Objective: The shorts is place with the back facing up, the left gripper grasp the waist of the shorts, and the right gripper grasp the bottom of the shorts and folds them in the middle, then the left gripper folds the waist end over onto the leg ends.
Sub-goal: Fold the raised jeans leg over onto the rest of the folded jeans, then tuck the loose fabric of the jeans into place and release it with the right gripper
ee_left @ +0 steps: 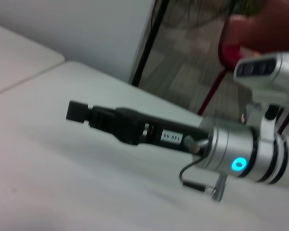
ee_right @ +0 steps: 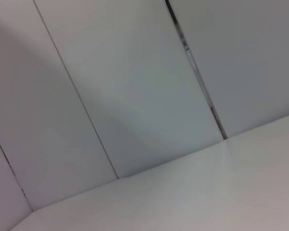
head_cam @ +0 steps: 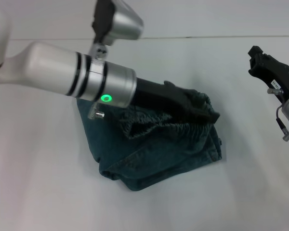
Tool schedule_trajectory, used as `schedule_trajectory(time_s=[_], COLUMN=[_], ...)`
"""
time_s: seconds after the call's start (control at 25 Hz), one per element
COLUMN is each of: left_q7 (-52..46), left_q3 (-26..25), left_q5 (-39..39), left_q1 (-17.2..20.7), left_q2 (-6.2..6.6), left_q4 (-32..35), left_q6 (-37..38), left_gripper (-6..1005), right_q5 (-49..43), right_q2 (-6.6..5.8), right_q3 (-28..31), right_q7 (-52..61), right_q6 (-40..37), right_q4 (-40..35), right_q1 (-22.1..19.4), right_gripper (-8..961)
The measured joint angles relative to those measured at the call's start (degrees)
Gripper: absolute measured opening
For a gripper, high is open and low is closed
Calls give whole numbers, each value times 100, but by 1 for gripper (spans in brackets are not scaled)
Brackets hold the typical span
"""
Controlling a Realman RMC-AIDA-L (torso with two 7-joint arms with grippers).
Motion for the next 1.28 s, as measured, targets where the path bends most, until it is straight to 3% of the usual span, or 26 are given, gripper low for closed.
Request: schedule_trajectory(time_s=[0.16, 0.36, 0.44, 0.48, 0.56, 0.68, 0.92, 1.0, 1.12, 1.2, 1.28], left_q7=[226, 317, 383, 411, 461, 490, 527, 535, 533, 522, 517], left_q3=[-312, -1331, -1721, -1877, -2032, -2191, -2628, -2724, -2806, -2909, -2991], left_q5=[-493, -525, -514, -481, -339, 63, 652, 803, 951, 1141, 1254], left_q1=[450, 1004, 1289, 1412, 1647, 1900, 2091, 2105, 2106, 2102, 2112], left_q2=[15, 102, 176, 222, 304, 345, 337, 349, 363, 372, 377], left_q4=[308, 345, 351, 343, 335, 445, 555, 556, 560, 562, 562], left_q6=[543, 1648, 1993, 2149, 2480, 2851, 2838, 2784, 2777, 2763, 2735], left_gripper=[506, 618, 751, 818, 870, 948, 948, 949, 949, 949, 949], right_q5=[-25, -30, -32, -32, -35, -35, -33, -36, -152, -384, -814], right_q2=[-45, -91, -130, -130, -171, -218, -227, -287, -524, -670, -688], right_q3=[-127, -848, -1573, -1573, -2192, -3297, -5866, -6701, -7957, -8440, -8639], right_q7=[121, 890, 1479, 1479, 2074, 3377, 6113, 7035, 8213, 8701, 8937], right_q6=[-12, -124, -381, -381, -690, -1206, -2281, -2596, -3229, -3680, -4060], right_q4=[-53, -569, -1003, -1003, -1385, -2284, -4877, -5673, -6557, -6763, -6797], right_q1=[43, 232, 332, 332, 397, 504, 557, 532, 659, 943, 1297], right_gripper=[1, 2, 2, 2, 2, 76, 208, 249, 312, 353, 428])
